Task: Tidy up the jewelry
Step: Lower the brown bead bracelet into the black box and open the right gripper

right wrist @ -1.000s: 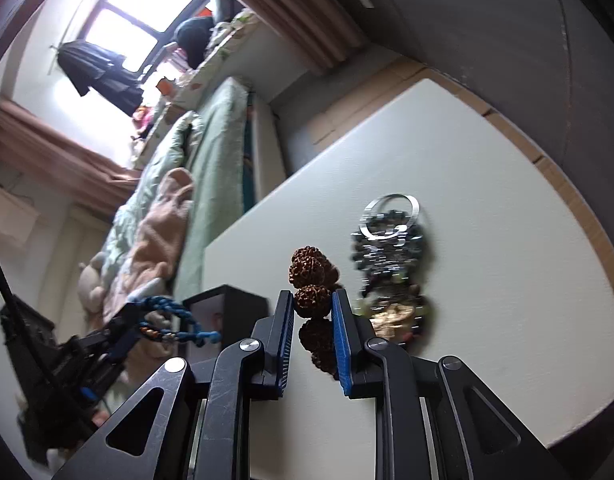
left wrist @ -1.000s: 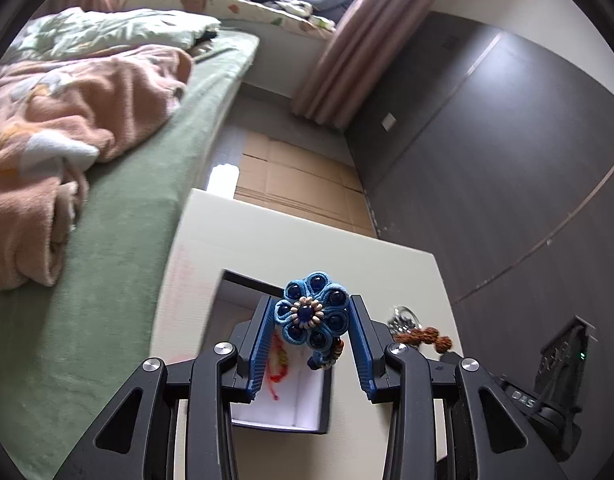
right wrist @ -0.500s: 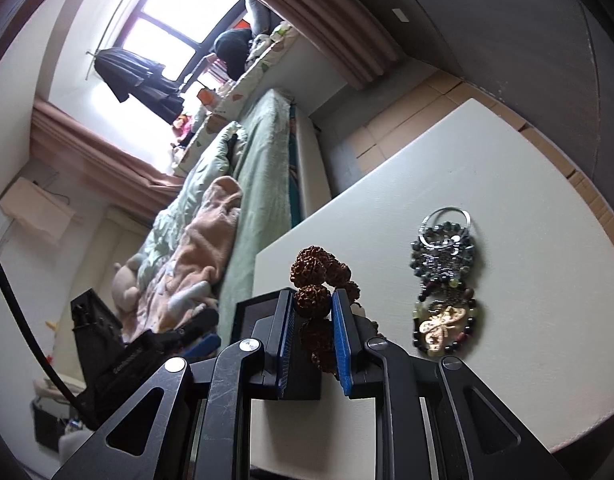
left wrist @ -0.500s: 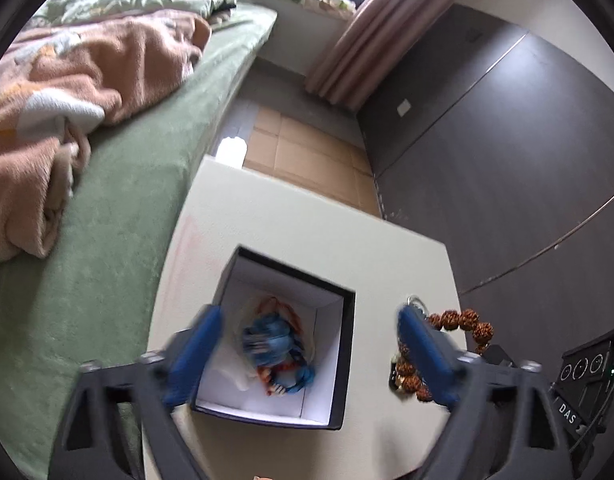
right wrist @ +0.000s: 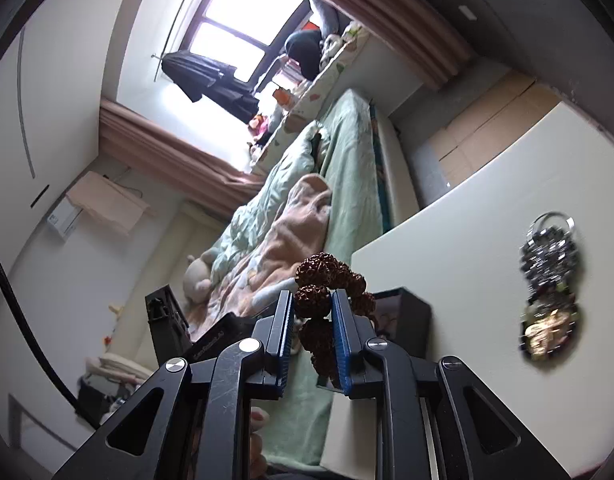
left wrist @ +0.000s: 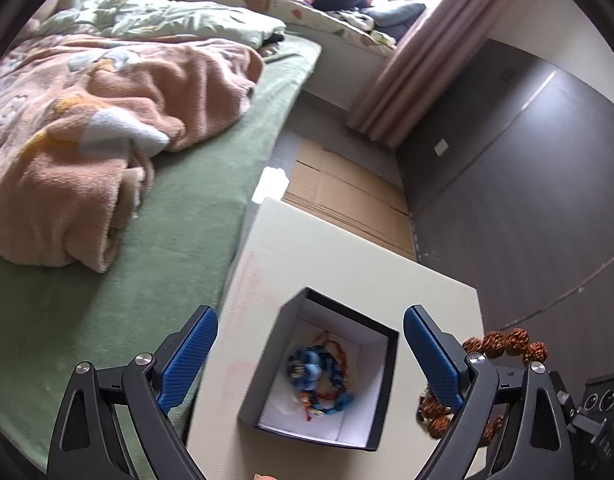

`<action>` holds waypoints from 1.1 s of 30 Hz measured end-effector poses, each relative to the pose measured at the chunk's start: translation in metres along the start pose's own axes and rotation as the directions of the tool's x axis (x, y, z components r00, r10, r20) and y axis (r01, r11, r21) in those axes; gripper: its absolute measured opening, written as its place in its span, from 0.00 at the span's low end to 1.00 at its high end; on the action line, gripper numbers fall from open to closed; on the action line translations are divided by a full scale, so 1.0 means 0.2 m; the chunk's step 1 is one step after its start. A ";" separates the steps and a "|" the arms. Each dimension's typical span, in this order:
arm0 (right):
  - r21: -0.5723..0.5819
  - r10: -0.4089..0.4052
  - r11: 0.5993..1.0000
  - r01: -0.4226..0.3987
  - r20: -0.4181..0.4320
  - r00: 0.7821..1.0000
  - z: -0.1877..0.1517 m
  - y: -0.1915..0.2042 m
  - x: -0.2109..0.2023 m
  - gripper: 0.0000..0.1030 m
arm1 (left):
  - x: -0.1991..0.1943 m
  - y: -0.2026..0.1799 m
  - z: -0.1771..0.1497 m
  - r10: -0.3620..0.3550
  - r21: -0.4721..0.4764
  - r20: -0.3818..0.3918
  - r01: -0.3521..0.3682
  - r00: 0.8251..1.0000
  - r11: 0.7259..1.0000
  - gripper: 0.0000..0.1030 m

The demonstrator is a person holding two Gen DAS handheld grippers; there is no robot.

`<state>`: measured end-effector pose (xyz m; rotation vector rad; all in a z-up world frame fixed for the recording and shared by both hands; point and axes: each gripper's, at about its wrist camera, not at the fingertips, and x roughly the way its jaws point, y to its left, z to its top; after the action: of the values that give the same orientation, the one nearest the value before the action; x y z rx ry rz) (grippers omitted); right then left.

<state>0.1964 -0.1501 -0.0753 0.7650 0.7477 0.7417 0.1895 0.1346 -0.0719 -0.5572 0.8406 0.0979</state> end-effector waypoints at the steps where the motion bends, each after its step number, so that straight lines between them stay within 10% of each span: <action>1: 0.004 0.002 1.000 -0.002 -0.010 1.000 -0.01 0.00 0.03 0.20 | 0.00 0.01 0.00 0.006 -0.010 0.005 -0.006 1.000 1.000 0.92; 11: 0.059 0.088 0.995 -0.082 -0.103 0.991 -0.08 0.03 0.28 0.20 | -0.06 0.13 0.04 0.029 -0.102 0.053 -0.023 0.998 0.995 0.92; 14: 0.044 -0.038 0.998 0.045 -0.148 0.988 -0.09 0.01 0.35 0.24 | -0.05 0.13 0.04 0.046 -0.098 0.051 -0.041 0.998 0.994 0.92; 16: 0.049 -0.128 0.989 0.138 -0.178 0.976 -0.08 -0.06 0.37 0.55 | -0.05 0.12 0.03 0.041 -0.090 0.047 -0.037 0.998 0.995 0.92; 22: 0.061 -0.159 0.984 0.168 -0.127 0.979 -0.03 -0.12 0.23 0.91 | -0.04 0.02 0.01 0.002 -0.022 0.059 -0.001 0.998 1.000 1.00; 33: 0.073 -0.352 0.934 0.350 0.017 0.936 0.08 -0.24 -0.15 1.00 | -0.08 -0.21 -0.08 -0.084 0.153 0.096 0.068 0.992 0.986 1.00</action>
<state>0.2095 -0.2036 -0.0972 0.6781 0.8586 0.3817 0.1805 0.0924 -0.0495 -0.4392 0.7192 -0.0065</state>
